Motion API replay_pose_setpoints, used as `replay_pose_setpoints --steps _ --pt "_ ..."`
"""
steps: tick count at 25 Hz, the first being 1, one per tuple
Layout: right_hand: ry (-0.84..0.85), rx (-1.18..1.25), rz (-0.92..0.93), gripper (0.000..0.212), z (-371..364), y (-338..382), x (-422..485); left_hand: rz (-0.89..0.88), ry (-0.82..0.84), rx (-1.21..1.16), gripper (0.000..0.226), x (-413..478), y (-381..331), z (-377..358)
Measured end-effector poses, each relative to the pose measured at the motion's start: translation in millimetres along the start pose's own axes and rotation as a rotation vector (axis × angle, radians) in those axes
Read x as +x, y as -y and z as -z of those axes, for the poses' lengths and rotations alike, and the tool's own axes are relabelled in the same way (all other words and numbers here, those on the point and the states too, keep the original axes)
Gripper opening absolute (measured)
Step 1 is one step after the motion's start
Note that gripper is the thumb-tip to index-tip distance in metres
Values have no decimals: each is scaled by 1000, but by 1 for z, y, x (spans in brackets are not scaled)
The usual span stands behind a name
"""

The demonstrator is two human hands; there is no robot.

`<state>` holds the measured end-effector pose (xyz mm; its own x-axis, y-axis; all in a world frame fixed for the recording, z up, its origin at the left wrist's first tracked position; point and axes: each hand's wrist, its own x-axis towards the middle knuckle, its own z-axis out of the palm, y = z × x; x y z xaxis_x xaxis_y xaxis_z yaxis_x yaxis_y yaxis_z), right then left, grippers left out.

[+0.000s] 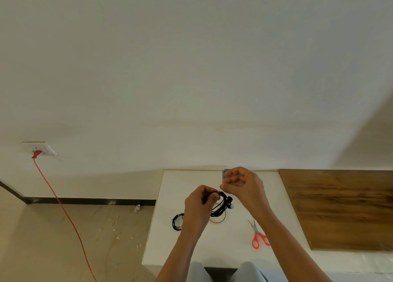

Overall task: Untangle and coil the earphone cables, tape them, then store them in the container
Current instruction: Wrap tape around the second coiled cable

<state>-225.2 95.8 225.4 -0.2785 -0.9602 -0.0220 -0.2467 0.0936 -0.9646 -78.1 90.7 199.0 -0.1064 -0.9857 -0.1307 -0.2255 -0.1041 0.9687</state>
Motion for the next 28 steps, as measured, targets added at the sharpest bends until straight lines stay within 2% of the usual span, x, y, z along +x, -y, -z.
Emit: replay_pose_setpoints --steps 3,5,8,11,14,16,18,21,23,25,26,28 --pt "-30 -48 112 30 -7 0 -11 -17 -60 42 7 1 0 -2" --pt "-20 -180 283 36 -13 -4 -19 -5 -93 28 9 1 -2 -3" --pt "-9 -438 610 49 -19 -19 -21 79 -106 -80 12 2 -3 -3" --pt "36 -556 698 46 -20 -30 -27 183 -70 -234 14 3 -5 1" --pt "72 -502 650 37 -24 -39 -33 273 -38 -330 14 5 -4 5" --pt "-10 -389 528 34 -28 -38 -30 309 -20 -340 14 5 -1 7" --pt "-40 -246 359 41 -29 -31 -24 318 -14 -328 15 4 0 7" --pt "-5 -154 295 56 -27 -21 -21 304 -48 -282 15 4 -4 6" --pt "5 -197 293 57 -26 -19 -19 299 -59 -265 16 4 -5 5" --pt "23 -295 302 46 -26 -18 -15 315 -54 -286 17 4 -5 4" --pt "-2 -390 356 35 -26 -18 -14 325 -53 -301 17 4 -4 4" --pt "-67 -635 592 10 -29 -24 -9 338 -64 -318 19 7 -1 4"
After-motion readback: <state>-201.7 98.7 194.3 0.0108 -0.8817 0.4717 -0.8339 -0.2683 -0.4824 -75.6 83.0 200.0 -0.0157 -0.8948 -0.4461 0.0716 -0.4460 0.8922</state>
